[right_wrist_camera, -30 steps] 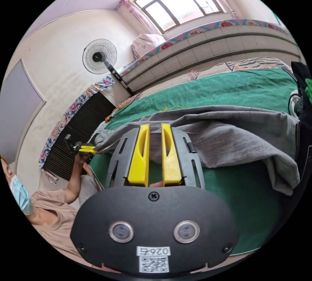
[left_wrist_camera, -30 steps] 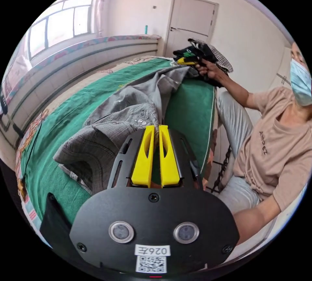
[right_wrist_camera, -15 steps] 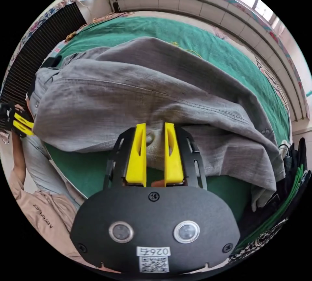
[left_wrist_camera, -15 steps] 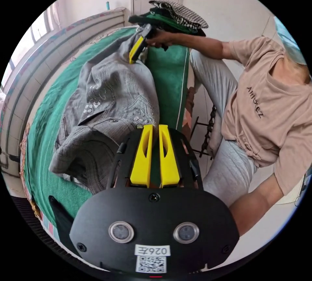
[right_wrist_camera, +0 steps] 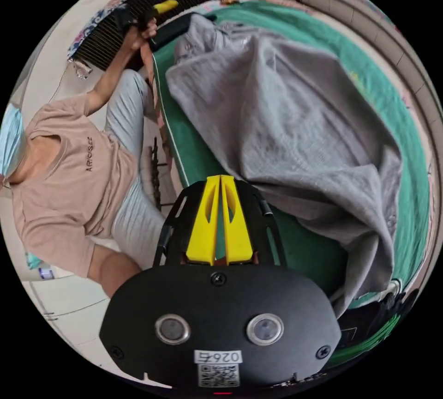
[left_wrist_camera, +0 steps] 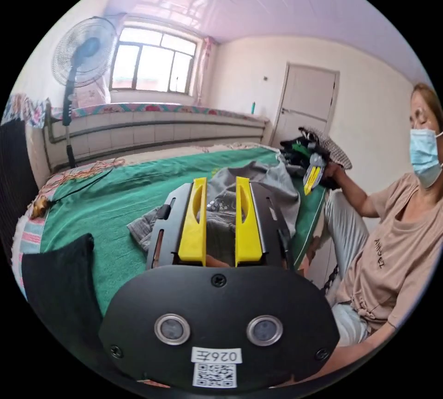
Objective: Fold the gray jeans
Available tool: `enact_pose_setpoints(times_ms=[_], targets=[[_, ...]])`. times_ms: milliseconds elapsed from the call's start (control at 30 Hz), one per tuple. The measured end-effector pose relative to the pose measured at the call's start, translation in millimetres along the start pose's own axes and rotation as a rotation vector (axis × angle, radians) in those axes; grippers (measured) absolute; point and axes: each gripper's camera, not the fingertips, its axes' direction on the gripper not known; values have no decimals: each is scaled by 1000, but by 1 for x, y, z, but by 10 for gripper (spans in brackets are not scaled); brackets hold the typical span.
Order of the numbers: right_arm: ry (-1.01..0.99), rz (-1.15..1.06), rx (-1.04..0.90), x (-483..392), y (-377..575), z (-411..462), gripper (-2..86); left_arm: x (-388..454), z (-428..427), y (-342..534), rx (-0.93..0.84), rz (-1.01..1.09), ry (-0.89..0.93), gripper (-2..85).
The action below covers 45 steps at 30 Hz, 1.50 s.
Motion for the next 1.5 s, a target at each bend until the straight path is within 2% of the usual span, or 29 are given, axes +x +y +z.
enact_pose_setpoints(times_ms=[33,100,167,233,300,333,400,500,900,1067,1233,1300,1400,1467,1500], targets=[[32,11,51,1,-3,-6,-9,14,32,-11,-85,42,5,109],[114,174,307,20,-16,-27,-9,36,80,-22,-217,104,-28,109],[132,346,406,44,-31,-27,-9,56,140,-28,-385,163,-52,87],[236,454,355,59,-55,-12,-9,64,182,-28,-499,174,10,82],[463,508,157,69,-98,22,-9,68,220,-25,-621,166,82,82],[517,501,93,70,-109,33,-9,70,234,-23,-661,157,94,72],[649,419,-208,74,-145,85,-9,72,241,-25,-675,154,111,39],[714,374,-309,70,-164,114,-9,77,243,-24,-686,163,120,2],[312,382,-290,63,-116,84,-9,130,233,-16,-749,367,55,-8],[261,387,-317,67,-107,92,-9,151,221,-5,-806,493,87,-9],[302,337,-309,54,-105,92,-9,144,203,-1,-804,531,103,-8],[353,324,-150,38,-99,71,-9,131,185,-4,-791,514,205,-8],[350,317,116,26,-91,43,-9,89,134,-18,-540,401,304,-8],[383,310,153,21,-90,45,-9,45,87,-21,-293,268,217,-8],[440,319,109,20,-93,53,-9,32,76,-20,-232,224,181,-8]])
